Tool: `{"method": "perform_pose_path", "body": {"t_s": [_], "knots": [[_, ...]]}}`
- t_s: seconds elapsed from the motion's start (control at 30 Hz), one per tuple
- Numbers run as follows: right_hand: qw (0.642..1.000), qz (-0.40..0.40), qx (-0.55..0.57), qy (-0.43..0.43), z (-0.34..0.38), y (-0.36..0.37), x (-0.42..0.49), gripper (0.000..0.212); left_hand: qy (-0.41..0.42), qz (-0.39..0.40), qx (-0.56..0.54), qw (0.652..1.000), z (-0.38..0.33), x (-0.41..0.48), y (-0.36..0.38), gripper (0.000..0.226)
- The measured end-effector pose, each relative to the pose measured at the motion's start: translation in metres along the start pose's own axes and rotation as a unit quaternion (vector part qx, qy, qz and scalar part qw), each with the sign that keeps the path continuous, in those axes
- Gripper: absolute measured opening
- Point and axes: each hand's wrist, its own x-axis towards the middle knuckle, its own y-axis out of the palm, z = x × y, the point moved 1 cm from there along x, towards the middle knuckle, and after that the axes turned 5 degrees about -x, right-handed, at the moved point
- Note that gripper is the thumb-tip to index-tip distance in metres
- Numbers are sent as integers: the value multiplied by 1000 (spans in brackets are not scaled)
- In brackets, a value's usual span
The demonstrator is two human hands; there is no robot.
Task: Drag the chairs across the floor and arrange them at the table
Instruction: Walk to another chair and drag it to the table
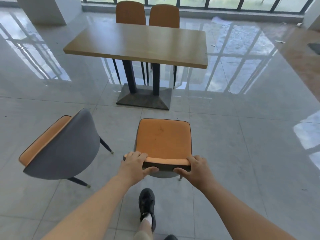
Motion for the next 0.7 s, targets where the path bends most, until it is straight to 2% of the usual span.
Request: {"method": "perform_pose_path", "body": {"t_s": [0.2, 0.33, 0.43, 0.57, 0.7], "knots": [[1000, -10, 6, 1, 8, -22, 45, 101, 4, -4, 6, 1000, 1, 44, -22, 88], [998, -59, 8, -4, 20, -45, 91, 96, 18, -45, -2, 999, 4, 89, -53, 90], [997, -81, 7, -5, 30, -61, 122, 96, 33, -40, -2, 999, 9, 123, -75, 86], [997, -81, 4, -10, 32, -70, 145, 93, 27, -53, 1, 998, 10, 145, -83, 91], [999, -53, -5, -1, 18, -80, 159, 80, 13, -54, -12, 998, -2, 154, -78, 96]]}}
